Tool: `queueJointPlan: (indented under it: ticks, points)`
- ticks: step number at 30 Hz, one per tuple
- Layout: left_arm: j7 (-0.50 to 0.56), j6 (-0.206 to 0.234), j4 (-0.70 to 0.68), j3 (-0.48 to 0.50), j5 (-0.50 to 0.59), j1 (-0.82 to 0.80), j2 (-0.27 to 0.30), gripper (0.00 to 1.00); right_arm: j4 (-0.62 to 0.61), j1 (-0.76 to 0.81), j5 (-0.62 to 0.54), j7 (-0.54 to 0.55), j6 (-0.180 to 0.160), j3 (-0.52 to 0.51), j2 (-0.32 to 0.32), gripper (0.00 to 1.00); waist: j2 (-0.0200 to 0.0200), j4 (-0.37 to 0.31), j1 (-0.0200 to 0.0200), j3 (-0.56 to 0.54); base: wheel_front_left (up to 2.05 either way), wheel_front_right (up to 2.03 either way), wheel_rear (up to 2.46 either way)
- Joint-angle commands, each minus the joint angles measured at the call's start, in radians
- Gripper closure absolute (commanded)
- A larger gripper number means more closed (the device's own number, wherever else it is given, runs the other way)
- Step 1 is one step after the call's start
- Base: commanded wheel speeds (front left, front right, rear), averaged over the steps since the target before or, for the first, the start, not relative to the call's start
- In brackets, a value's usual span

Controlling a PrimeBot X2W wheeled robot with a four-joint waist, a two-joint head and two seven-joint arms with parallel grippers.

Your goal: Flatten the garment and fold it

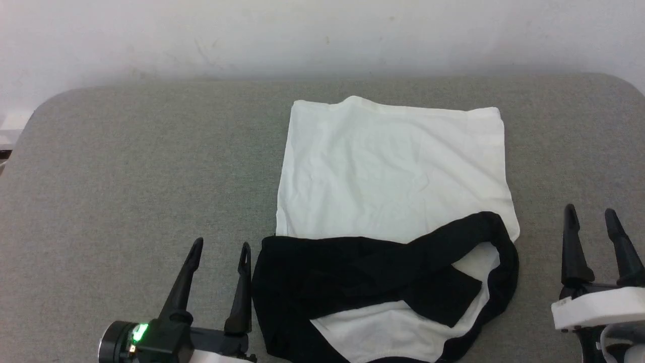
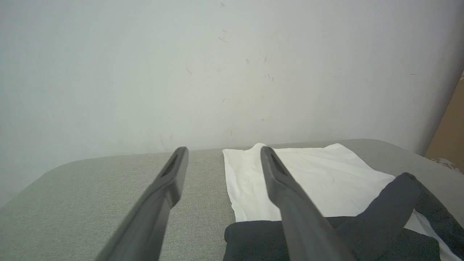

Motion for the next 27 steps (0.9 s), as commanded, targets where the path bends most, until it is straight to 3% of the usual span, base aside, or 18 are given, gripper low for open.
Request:
queueJointPlan:
  ticks: [1, 7, 12, 19, 27]
  points:
    - [-0.005, -0.004, -0.009, 0.007, -0.004, -0.007, 0.000, 0.00, 0.003, 0.017, 0.000, -0.017, -0.001, 0.000, 0.001, 0.00, 0.0000, -0.014, 0.0000, 0.017, 0.00, 0.00, 0.00]
    - [-0.005, -0.014, -0.012, 0.027, -0.022, -0.014, -0.007, 0.00, 0.020, 0.033, 0.025, -0.054, -0.001, 0.008, 0.001, 0.00, 0.0000, -0.035, 0.0000, 0.041, 0.00, 0.00, 0.00]
    - [-0.005, -0.065, 0.021, 0.030, -0.007, -0.091, 0.043, 0.00, 0.017, 0.022, 0.025, -0.065, -0.001, 0.018, 0.001, 0.00, 0.0000, -0.048, 0.0000, 0.066, 0.00, 0.00, 0.00]
    - [0.129, -0.131, 0.119, 0.016, -0.025, -0.390, 0.131, 0.00, 0.007, -0.012, 0.031, -0.073, -0.001, 0.032, 0.001, 0.00, 0.0000, -0.063, 0.0000, 0.155, 0.00, 0.00, 0.00]
    - [0.255, -0.154, 0.240, -0.018, -0.122, -0.708, 0.189, 0.00, 0.002, -0.053, 0.042, -0.088, -0.001, 0.059, 0.001, 0.00, 0.0000, -0.099, 0.0000, 0.248, 0.00, 0.00, 0.00]
